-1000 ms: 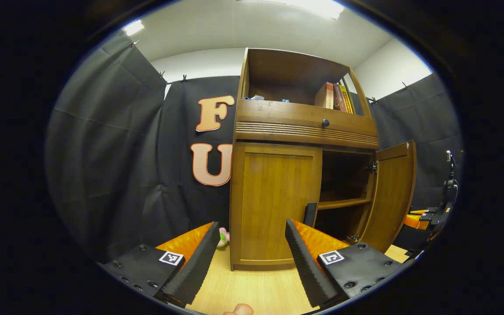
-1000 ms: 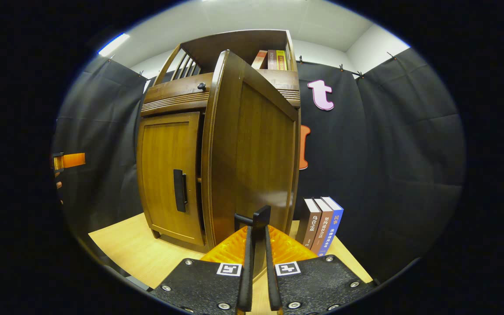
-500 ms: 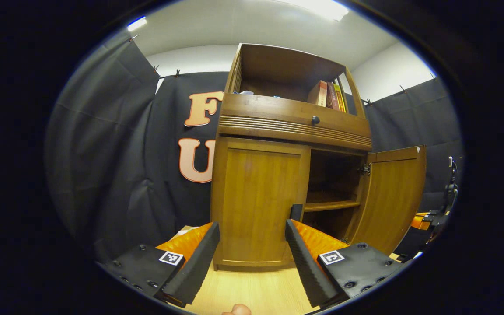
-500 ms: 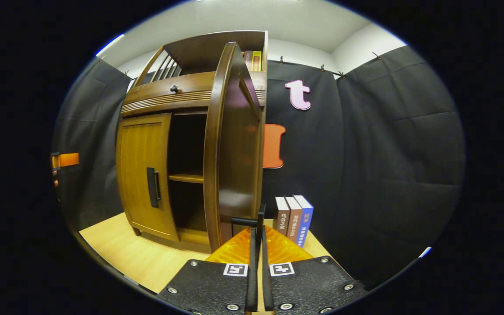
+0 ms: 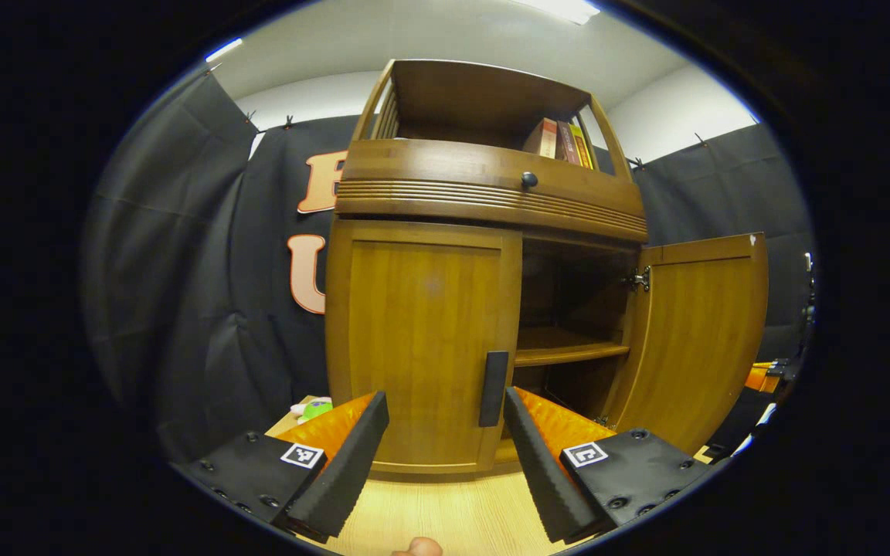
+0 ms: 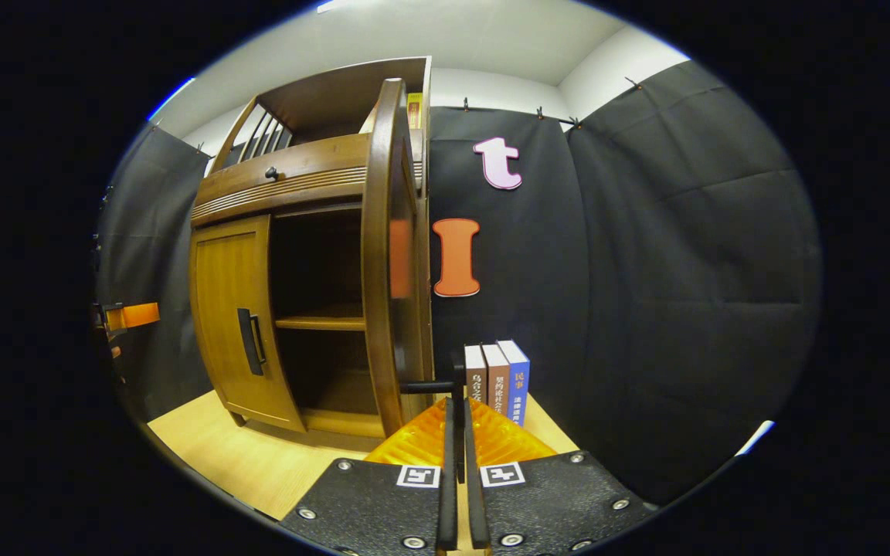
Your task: Open the right door of the double-door shoe cabinet with the right hand, and open the left door with the left hand.
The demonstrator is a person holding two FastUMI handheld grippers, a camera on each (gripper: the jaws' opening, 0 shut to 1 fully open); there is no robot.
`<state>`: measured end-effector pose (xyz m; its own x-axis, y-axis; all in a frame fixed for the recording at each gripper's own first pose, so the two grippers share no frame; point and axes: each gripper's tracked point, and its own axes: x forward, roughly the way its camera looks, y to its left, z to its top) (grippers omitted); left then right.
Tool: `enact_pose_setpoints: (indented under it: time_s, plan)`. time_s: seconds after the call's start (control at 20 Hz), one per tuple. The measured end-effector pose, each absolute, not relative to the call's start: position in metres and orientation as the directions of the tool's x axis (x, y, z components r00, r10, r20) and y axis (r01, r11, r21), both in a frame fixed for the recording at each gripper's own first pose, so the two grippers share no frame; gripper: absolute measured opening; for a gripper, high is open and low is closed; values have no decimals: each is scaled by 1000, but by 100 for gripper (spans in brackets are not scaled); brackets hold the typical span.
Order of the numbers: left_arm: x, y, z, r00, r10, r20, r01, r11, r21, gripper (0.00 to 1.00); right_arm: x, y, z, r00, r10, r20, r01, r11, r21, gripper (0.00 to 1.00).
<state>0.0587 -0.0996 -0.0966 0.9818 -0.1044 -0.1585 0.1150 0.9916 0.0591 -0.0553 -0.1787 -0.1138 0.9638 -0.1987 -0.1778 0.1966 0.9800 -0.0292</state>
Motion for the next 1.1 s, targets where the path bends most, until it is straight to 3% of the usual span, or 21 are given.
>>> enact_pose_setpoints:
  time_s: [0.05,0.1,0.15,0.2,0.25,0.35,0.4,0.45,0.55,0.6,0.7,0.75,0.8,0.85,0.95,1.0,1.05,1.1]
  plan:
    - [66,-105,-101,982,-103,-159,115,991,66,95,-58,-189,-113,959,-226,-170,221,974,-47,21]
    - [71,-109,-106,982,-104,-160,117,991,71,95,-63,-199,-110,955,-250,-159,245,968,-56,21]
    - [78,-113,-109,981,-106,-162,119,990,75,95,-65,-200,-106,959,-242,-149,239,970,-40,5]
    - [88,-117,-112,981,-108,-164,122,989,78,95,-68,-199,-105,959,-239,-151,239,971,-19,5]
    - [96,-121,-117,980,-109,-165,124,989,79,95,-70,-202,-105,958,-242,-155,244,970,-7,21]
    - [112,-130,-129,978,-114,-172,130,988,80,95,-68,-213,-107,953,-258,-158,259,966,-14,22]
    - [119,-134,-136,977,-117,-180,134,988,83,95,-70,-212,-108,953,-260,-159,260,965,-18,0]
    - [124,-141,-140,973,-126,-192,144,986,82,95,-69,-213,-110,953,-258,-161,259,966,-19,14]
    - [140,-151,-153,967,-145,-208,163,984,70,98,-69,-215,-113,952,-258,-165,261,965,-6,16]
    - [147,-155,-158,965,-150,-217,167,984,64,97,-68,-216,-113,952,-259,-166,263,965,3,29]
    - [164,-160,-167,959,-167,-231,183,982,51,96,-67,-218,-115,950,-264,-166,269,963,11,16]
    - [171,-162,-172,957,-165,-238,181,982,48,96,-66,-219,-118,949,-267,-165,272,962,12,29]
    - [177,-163,-177,956,-167,-243,183,982,43,96,-67,-220,-118,949,-269,-164,275,961,12,21]
    - [183,-164,-179,955,-169,-245,184,982,36,96,-67,-221,-117,948,-272,-162,278,961,13,37]
    - [191,-168,-182,955,-171,-241,185,982,36,97,-68,-226,-116,945,-287,-154,292,956,9,49]
    - [195,-168,-182,958,-166,-233,181,983,42,97,-69,-229,-115,944,-295,-147,299,954,5,43]
    - [200,-169,-181,960,-167,-227,182,982,50,97,-69,-230,-113,943,-301,-140,303,953,-2,58]
    - [203,-168,-180,961,-162,-223,180,982,63,97,-71,-231,-112,942,-307,-133,309,951,-8,60]
